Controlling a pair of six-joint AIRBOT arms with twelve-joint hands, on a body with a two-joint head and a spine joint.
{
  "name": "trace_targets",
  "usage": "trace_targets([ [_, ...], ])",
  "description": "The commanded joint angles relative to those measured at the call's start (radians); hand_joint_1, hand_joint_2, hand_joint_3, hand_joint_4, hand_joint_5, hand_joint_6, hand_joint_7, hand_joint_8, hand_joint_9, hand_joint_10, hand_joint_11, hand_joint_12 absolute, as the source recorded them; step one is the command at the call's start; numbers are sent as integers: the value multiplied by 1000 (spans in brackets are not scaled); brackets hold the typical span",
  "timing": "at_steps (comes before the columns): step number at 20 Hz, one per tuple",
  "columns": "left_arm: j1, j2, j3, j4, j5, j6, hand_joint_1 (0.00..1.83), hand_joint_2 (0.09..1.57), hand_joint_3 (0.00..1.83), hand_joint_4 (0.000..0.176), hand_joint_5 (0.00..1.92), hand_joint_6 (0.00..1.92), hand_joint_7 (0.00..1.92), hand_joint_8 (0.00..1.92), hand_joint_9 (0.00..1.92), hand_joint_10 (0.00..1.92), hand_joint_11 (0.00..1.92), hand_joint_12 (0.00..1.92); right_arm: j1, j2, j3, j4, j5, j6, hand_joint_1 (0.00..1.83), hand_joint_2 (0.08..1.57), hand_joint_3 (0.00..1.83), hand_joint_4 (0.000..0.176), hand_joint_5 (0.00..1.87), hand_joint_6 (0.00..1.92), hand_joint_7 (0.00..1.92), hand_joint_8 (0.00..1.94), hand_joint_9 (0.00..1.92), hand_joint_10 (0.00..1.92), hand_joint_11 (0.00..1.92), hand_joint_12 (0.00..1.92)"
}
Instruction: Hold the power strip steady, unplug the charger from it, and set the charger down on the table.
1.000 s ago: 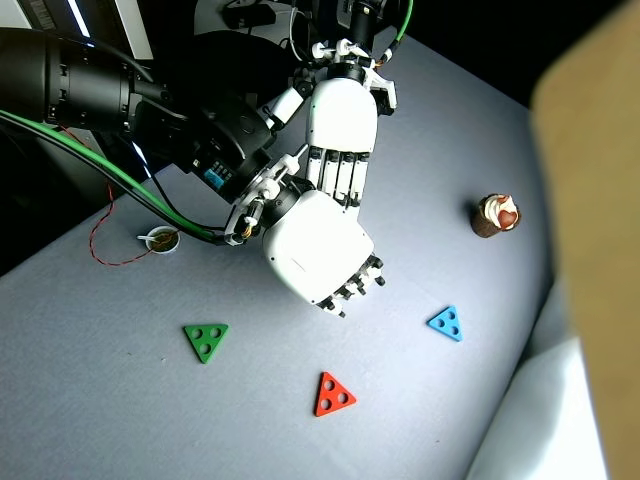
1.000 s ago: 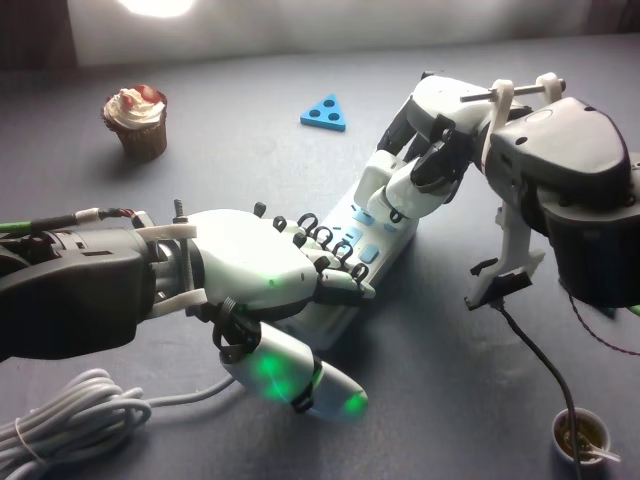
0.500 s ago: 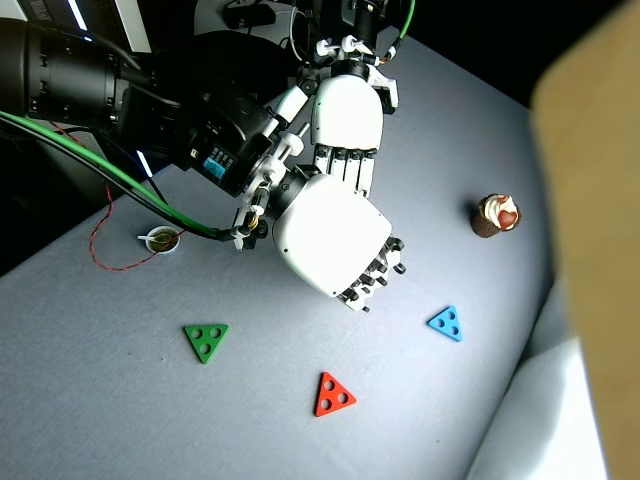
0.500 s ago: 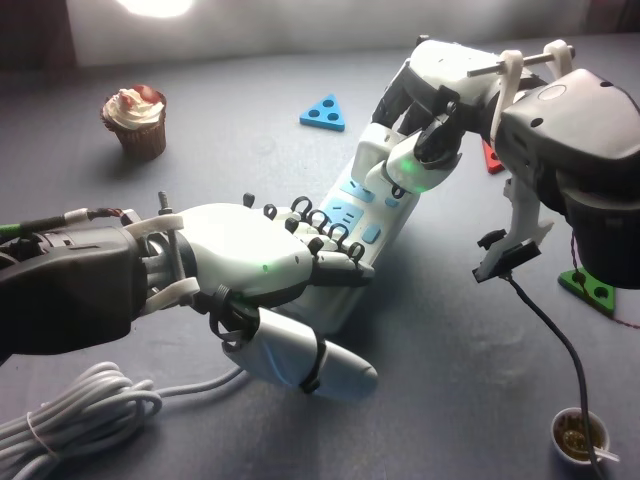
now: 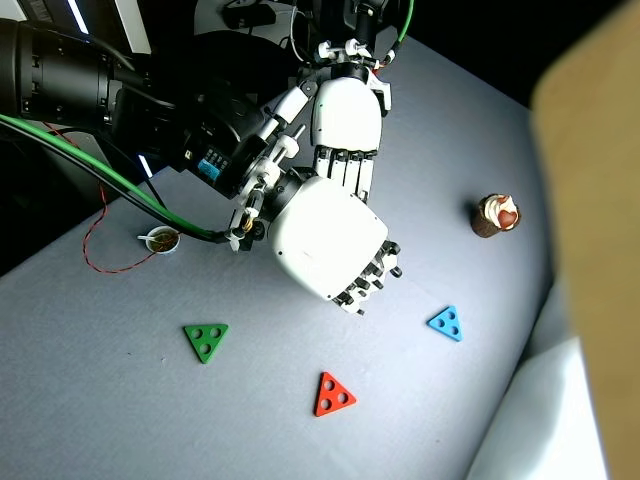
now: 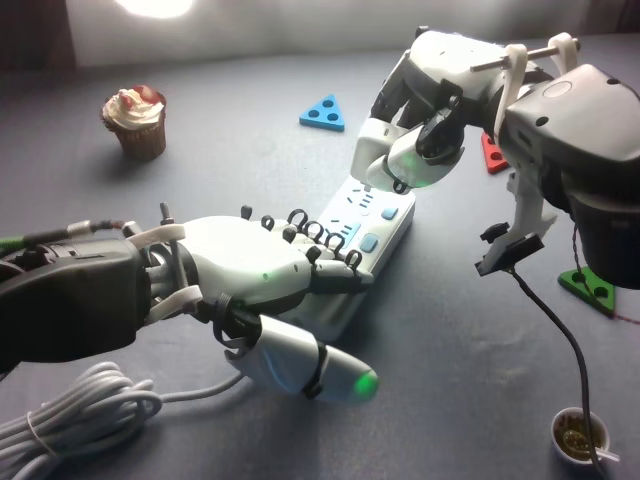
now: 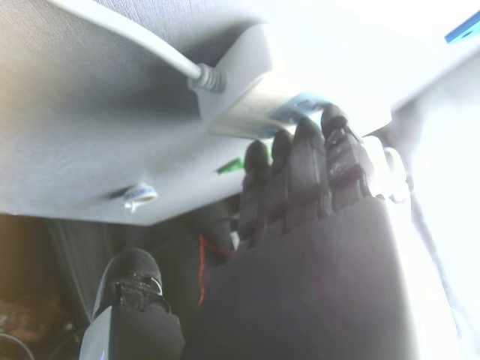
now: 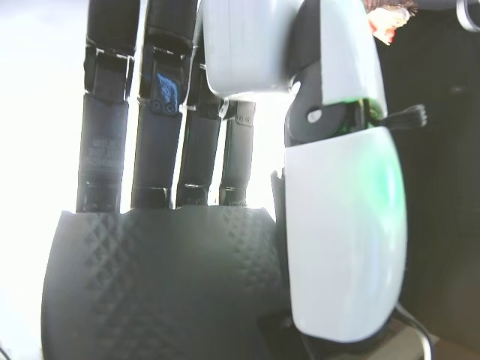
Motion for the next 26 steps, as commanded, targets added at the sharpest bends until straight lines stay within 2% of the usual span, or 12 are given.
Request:
trace_targets([
  [1,6,-11,2,-2,25,-5,0,1037,1,0,211,3,216,3,182,4,91,123,10,11,-6,-58,41,9,1262,1014,0,25,1157,681,1339,356,1294,0,917,732],
  [3,6,-14,1,1,27,-5,0,1037,1,0,211,3,216,3,182,4,91,123,7,12,-8,-58,42,9,1262,1014,0,25,1157,681,1339,356,1294,0,917,732],
  [4,6,-14,-1,2,27,-5,0,1037,0,0,218,6,217,3,184,4,89,122,7,12,-8,-59,44,9,1257,1021,4,30,1151,681,1276,486,1287,0,900,774],
  [6,5,-11,-3,5,26,-5,0,1036,0,0,213,3,212,1,177,1,88,120,-2,18,-16,-113,49,9,1260,1016,2,28,1156,685,1308,417,1300,1,917,766],
  [8,5,-6,-7,12,21,-5,0,1041,2,0,217,2,218,2,187,3,101,125,-28,34,-38,-234,91,9,1261,1012,0,38,1186,635,1303,424,1307,3,911,766],
  [10,3,-5,-8,17,21,-5,0,1039,0,0,209,1,209,0,179,0,88,119,-49,49,-52,-318,105,7,1261,1012,0,35,1187,628,1306,423,1296,0,913,768],
  [12,2,-5,-8,17,23,-5,0,1037,0,0,200,0,204,0,171,0,83,116,-79,72,-75,-465,107,-85,1262,1012,0,33,1184,630,1308,420,1289,0,908,767],
  [14,-1,-5,-7,19,21,-5,0,1034,0,0,207,3,206,2,170,1,78,114,-111,113,-112,-638,110,-96,1262,1011,0,35,1191,615,1303,431,1290,1,905,766],
  [16,-3,-4,-7,20,21,-5,0,1035,0,0,207,3,206,1,169,1,71,111,-128,142,-134,-733,65,-142,1260,1016,1,32,1175,640,1286,470,1295,1,910,758],
  [19,-7,-4,-7,22,21,-5,0,1036,0,0,212,3,218,5,182,5,89,118,-175,188,-148,-1016,-31,-183,1259,1015,0,40,1191,624,1273,485,1285,0,906,757],
  [22,-10,-4,-6,23,22,-5,0,1038,0,0,229,8,234,9,203,11,109,126,-203,195,-140,-1164,-64,-209,1257,1022,1,34,1164,662,1263,510,1271,0,881,773],
  [26,-20,-4,-1,29,31,-5,0,1037,0,0,216,1,219,1,184,1,92,117,-246,167,-113,-1175,-79,-339,1256,1024,1,33,1152,678,1262,514,1276,5,851,817],
])
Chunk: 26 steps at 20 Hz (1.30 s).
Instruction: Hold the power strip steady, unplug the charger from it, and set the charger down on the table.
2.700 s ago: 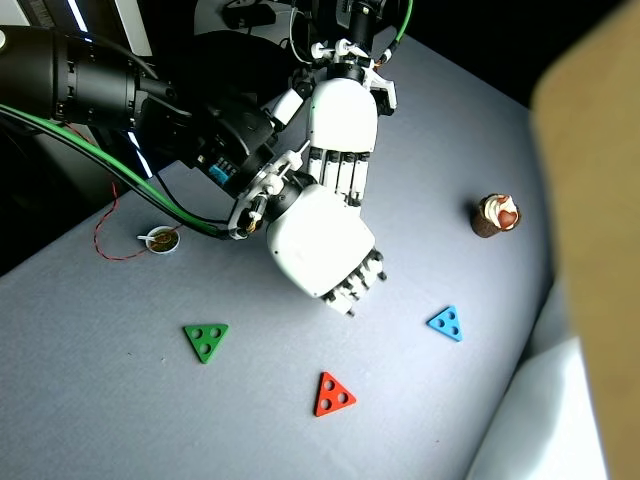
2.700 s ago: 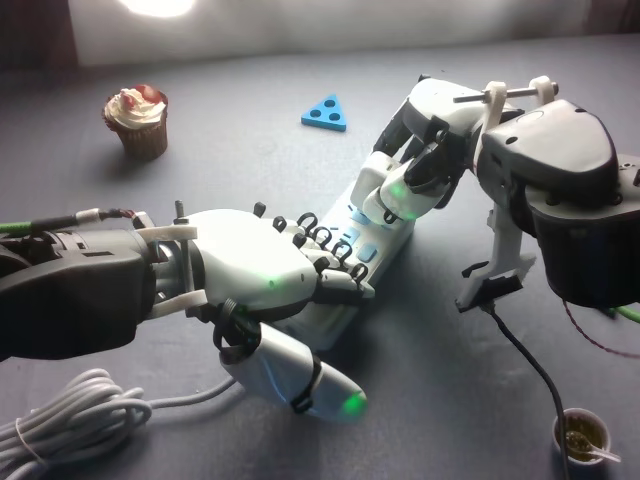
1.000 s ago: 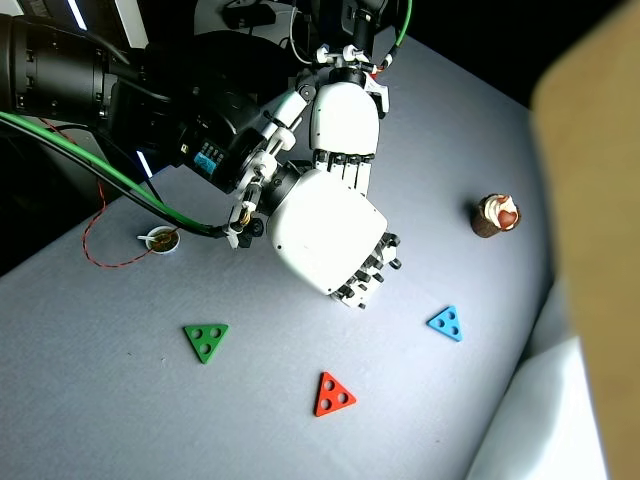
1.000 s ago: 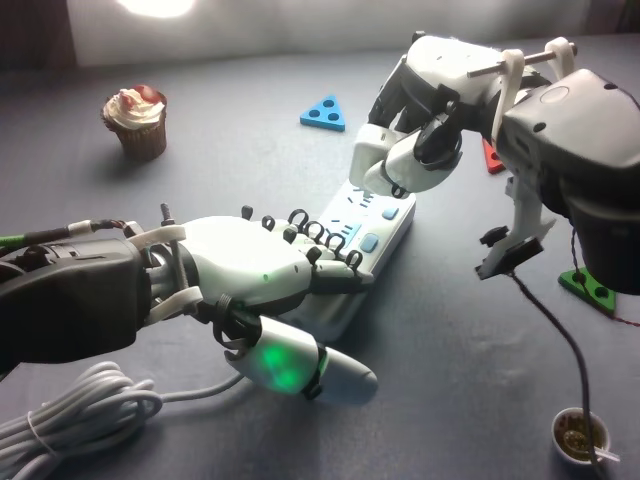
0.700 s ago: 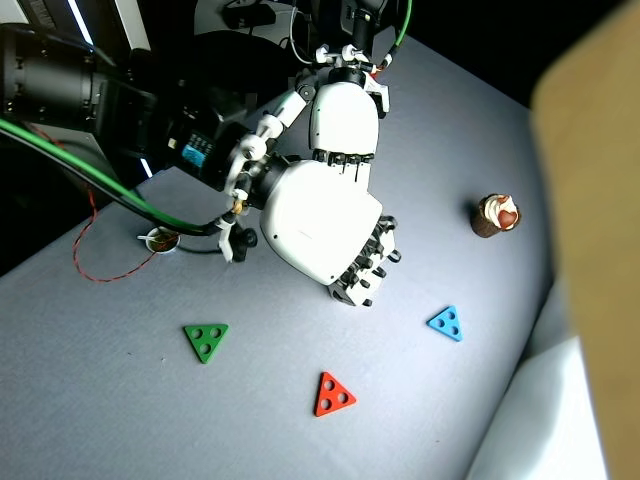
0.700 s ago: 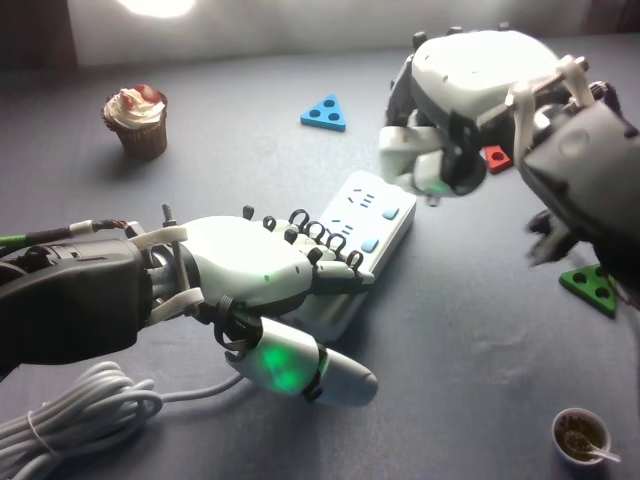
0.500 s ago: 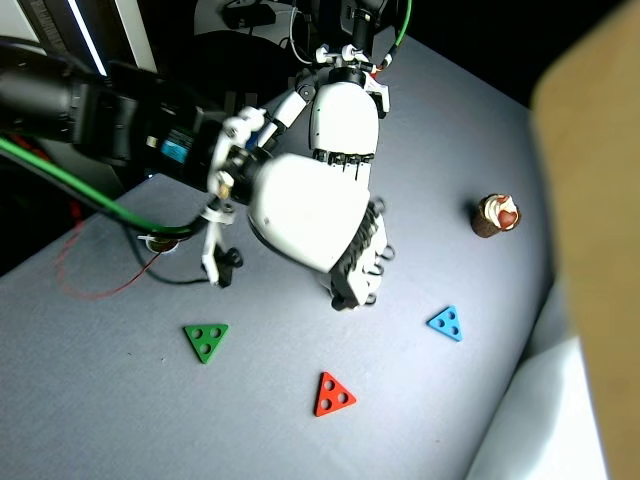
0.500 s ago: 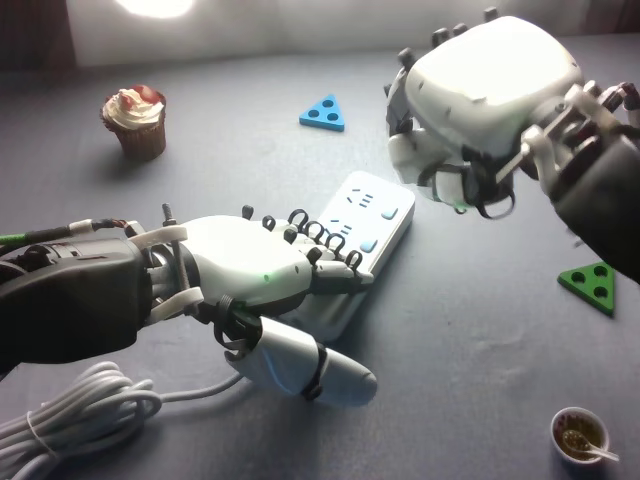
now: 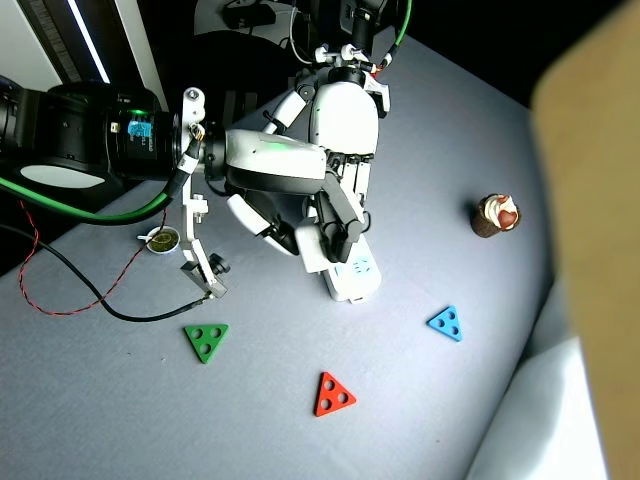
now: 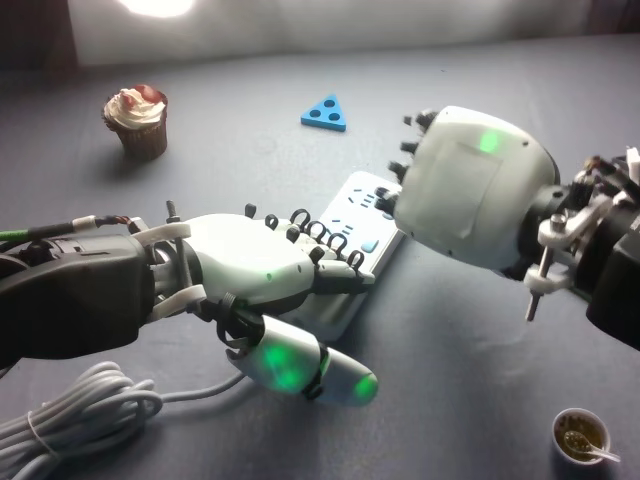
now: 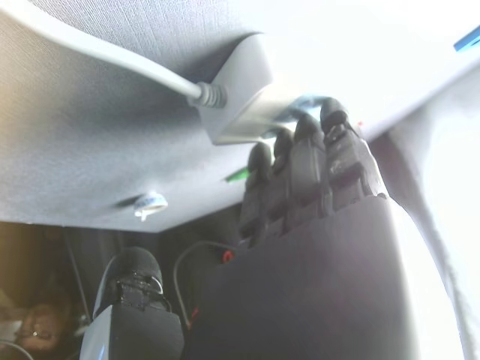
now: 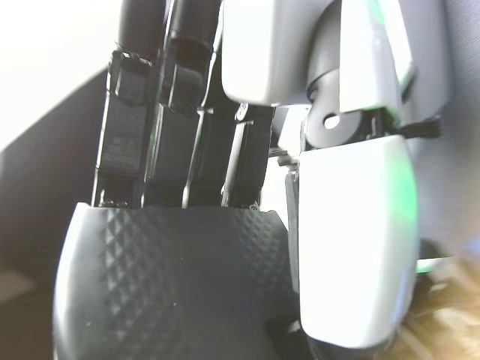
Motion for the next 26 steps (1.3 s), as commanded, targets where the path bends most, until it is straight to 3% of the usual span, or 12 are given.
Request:
trace_targets([
  [1,-2,-5,3,-2,9,-5,0,1043,3,0,217,1,224,3,190,4,98,119,4,4,0,-39,122,-24,1260,1018,0,29,1160,669,1302,436,1282,4,856,816],
  [2,-3,-5,3,-2,9,-5,0,1043,3,0,210,0,221,2,186,2,88,115,-1,-2,2,-39,115,-26,1266,1007,1,23,1175,643,1354,335,1295,3,889,775],
  [5,-3,-5,4,-1,9,-5,0,1041,1,0,207,0,212,0,180,0,86,113,-16,-11,1,-35,113,-26,1255,1035,0,22,1102,821,1272,430,1222,0,866,701],
  [6,-3,-5,4,-1,9,-5,0,1037,0,0,209,2,207,0,173,0,82,111,-21,-12,1,-35,111,-27,1200,1047,0,0,1116,750,1118,163,1176,0,824,688],
  [7,-3,-5,4,-1,9,-5,0,1039,0,0,208,1,208,1,171,0,80,110,-23,-12,0,-26,102,-35,1184,1054,2,0,1102,765,1051,48,1105,0,756,681],
  [8,-3,-5,4,-1,9,-5,0,1042,1,0,210,2,213,3,176,2,84,112,-23,-12,-2,-14,93,-41,1170,1012,0,0,944,285,989,9,1035,0,671,699],
  [9,-4,-5,4,-1,9,-5,0,1046,3,0,209,1,208,1,172,0,81,111,-23,-11,-5,-4,89,-42,1137,1000,0,0,891,85,914,1,940,0,587,692],
  [10,-5,-5,4,-1,9,-5,1,1047,3,0,211,2,213,3,176,2,85,112,-23,-11,-7,-1,89,-42,1105,988,0,0,845,26,865,0,879,0,545,677],
  [14,-8,-5,4,-1,9,-5,0,1045,1,0,213,5,214,6,174,6,79,108,-14,14,-47,90,75,-42,1035,946,0,0,614,0,694,0,697,0,449,629],
  [16,-8,-5,4,0,9,-5,0,1038,0,0,206,1,212,4,171,4,76,107,5,34,-77,149,45,-42,962,935,0,0,487,0,521,0,535,0,309,566],
  [21,-9,-5,3,-1,9,-5,0,1039,0,0,198,0,206,0,173,3,82,108,79,175,-226,407,-47,-41,914,911,0,0,390,0,391,0,399,0,216,537],
  [26,-14,-3,1,-4,9,-5,0,1037,0,0,215,6,226,8,188,7,88,110,129,322,-287,429,-222,30,944,904,0,0,343,3,334,3,348,0,122,647],
])
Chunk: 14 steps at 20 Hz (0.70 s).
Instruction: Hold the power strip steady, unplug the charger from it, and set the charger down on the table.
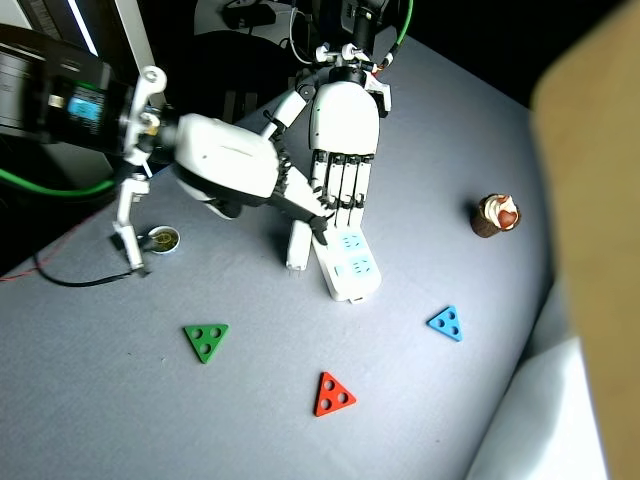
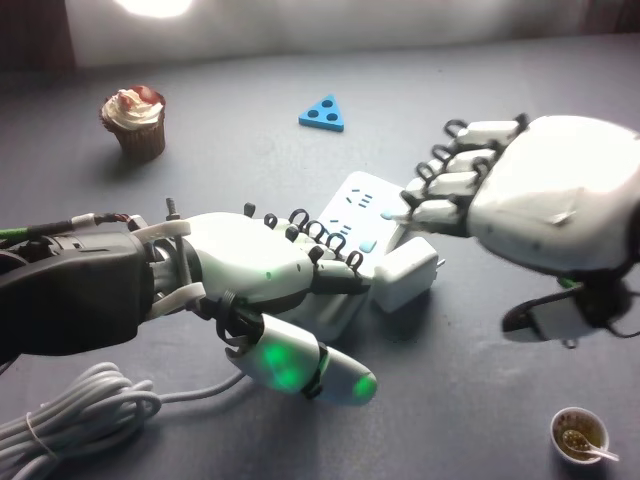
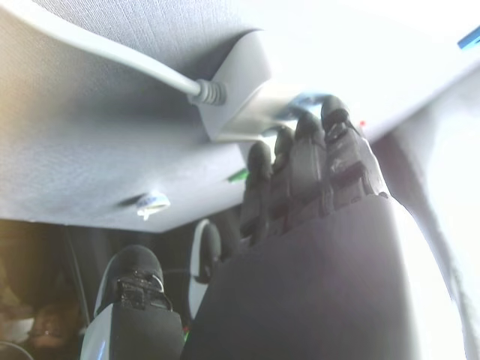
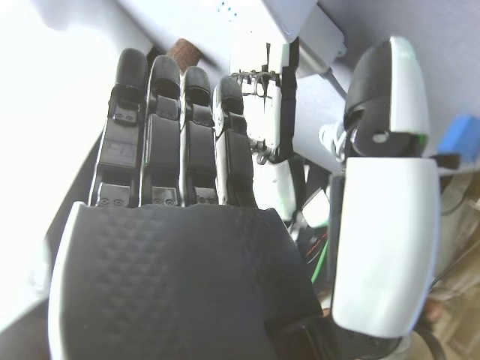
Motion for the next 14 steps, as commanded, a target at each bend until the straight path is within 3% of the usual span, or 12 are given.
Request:
trace_targets([
  [1,-4,-2,-4,-8,-6,-4,0,1031,0,0,208,2,216,2,178,2,85,108,11,33,-9,-23,23,14,927,901,0,0,347,4,339,4,353,2,132,656],
  [3,-7,2,-7,-9,-5,-4,0,1030,0,0,210,2,218,2,179,2,88,109,18,103,-19,-8,-37,28,857,932,0,0,334,0,350,0,355,0,96,690],
  [7,-18,21,-18,-12,-1,-5,0,1031,0,0,211,2,203,0,167,0,85,108,87,244,-53,164,-240,28,803,923,0,0,280,0,315,0,309,0,31,688],
  [14,-131,58,-22,20,45,-4,0,1026,0,0,186,0,176,0,141,0,79,107,124,331,-89,248,-373,-47,814,937,4,0,267,0,293,0,295,0,14,689],
])
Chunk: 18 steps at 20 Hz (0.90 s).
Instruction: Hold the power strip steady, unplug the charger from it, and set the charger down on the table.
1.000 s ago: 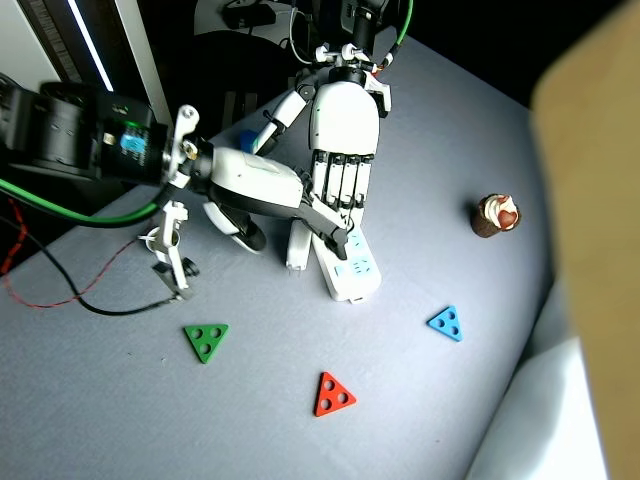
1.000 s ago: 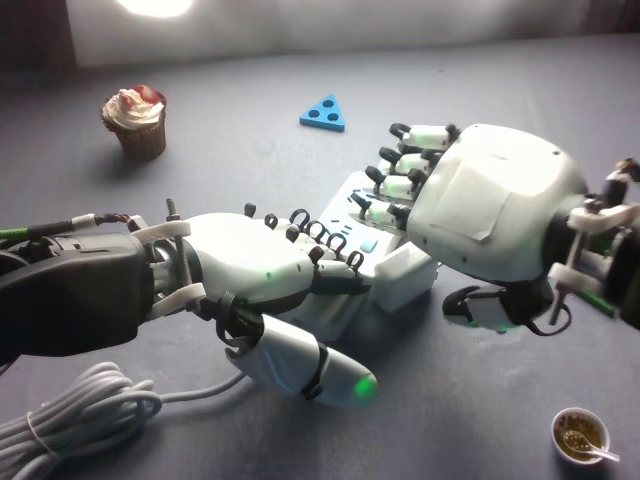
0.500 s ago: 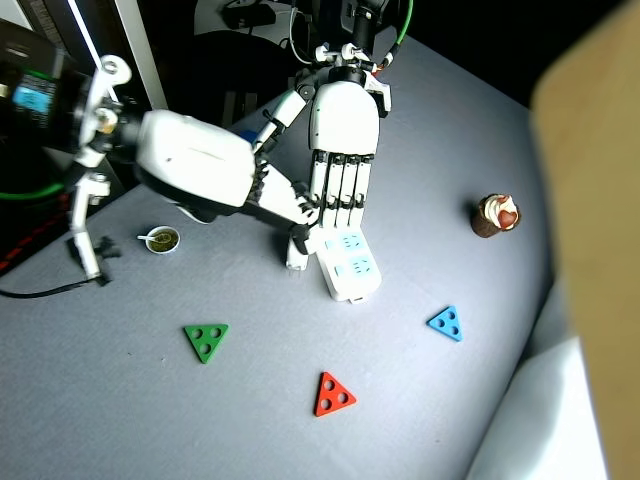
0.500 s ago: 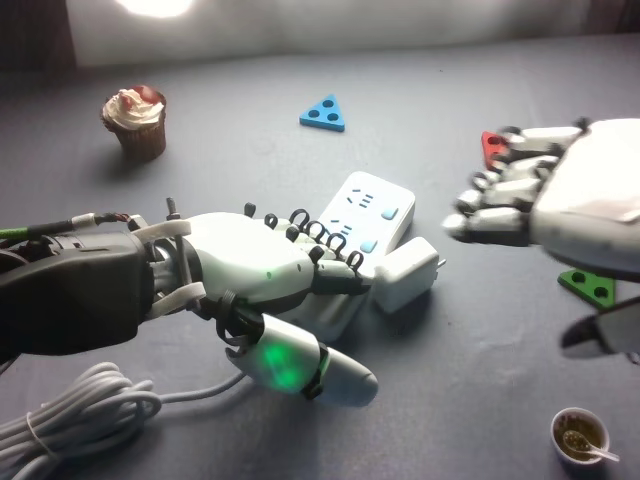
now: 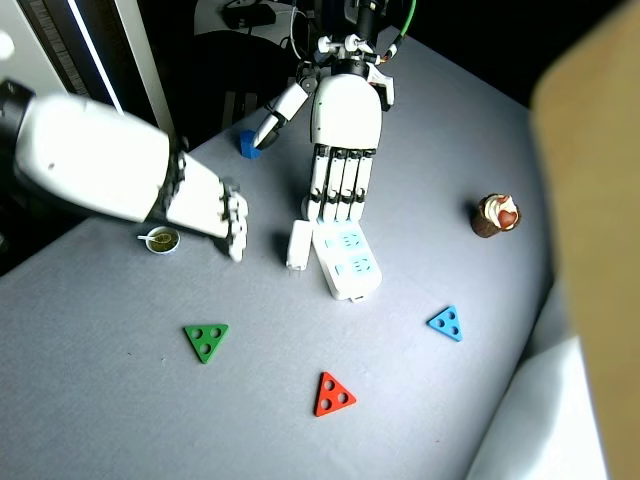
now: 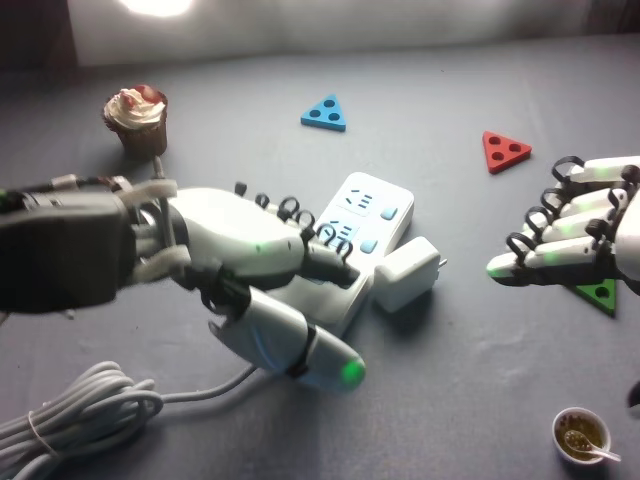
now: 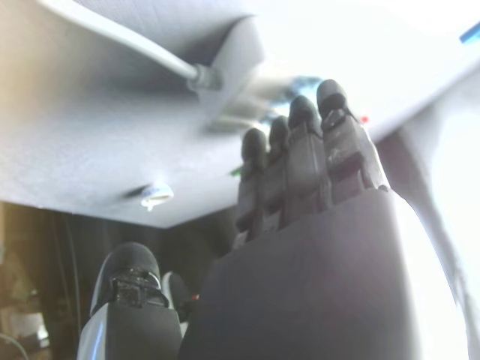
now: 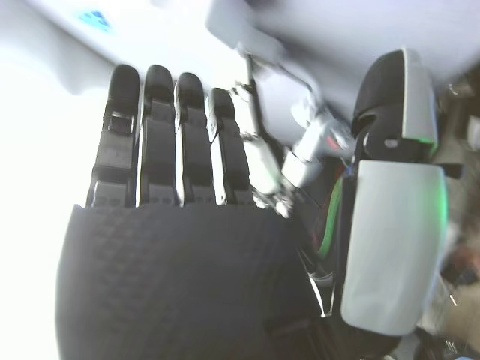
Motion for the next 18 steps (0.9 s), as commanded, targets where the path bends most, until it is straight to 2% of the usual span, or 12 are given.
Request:
trace_targets([
  [1,-33,4,-5,7,-69,-2,0,1023,0,0,192,3,182,4,146,3,75,106,16,14,8,15,46,-11,810,940,5,0,264,0,292,1,293,0,8,686],
  [3,-81,14,-5,20,-47,-2,0,1029,0,0,200,6,195,8,154,6,69,104,27,16,34,49,6,-18,765,941,4,0,274,4,305,6,309,6,30,693],
  [5,-124,25,-7,29,-34,-1,0,1032,1,0,209,8,208,11,168,10,83,110,33,19,70,156,-62,-47,757,941,2,0,294,9,322,9,323,9,33,697],
  [10,-182,34,-18,17,-45,-2,0,1032,0,0,205,3,203,4,159,3,74,107,34,29,85,224,-91,-75,802,943,0,0,259,4,306,3,308,3,29,698],
  [15,-197,30,-35,9,-39,-2,0,1028,0,0,205,2,208,4,173,6,100,117,29,29,91,230,-91,-76,752,959,0,0,248,6,318,7,316,9,63,654],
  [18,-209,31,-39,2,-32,-2,0,1036,2,0,206,1,212,4,180,7,108,118,25,31,77,193,-91,-76,796,948,0,0,271,9,333,8,317,5,69,646],
])
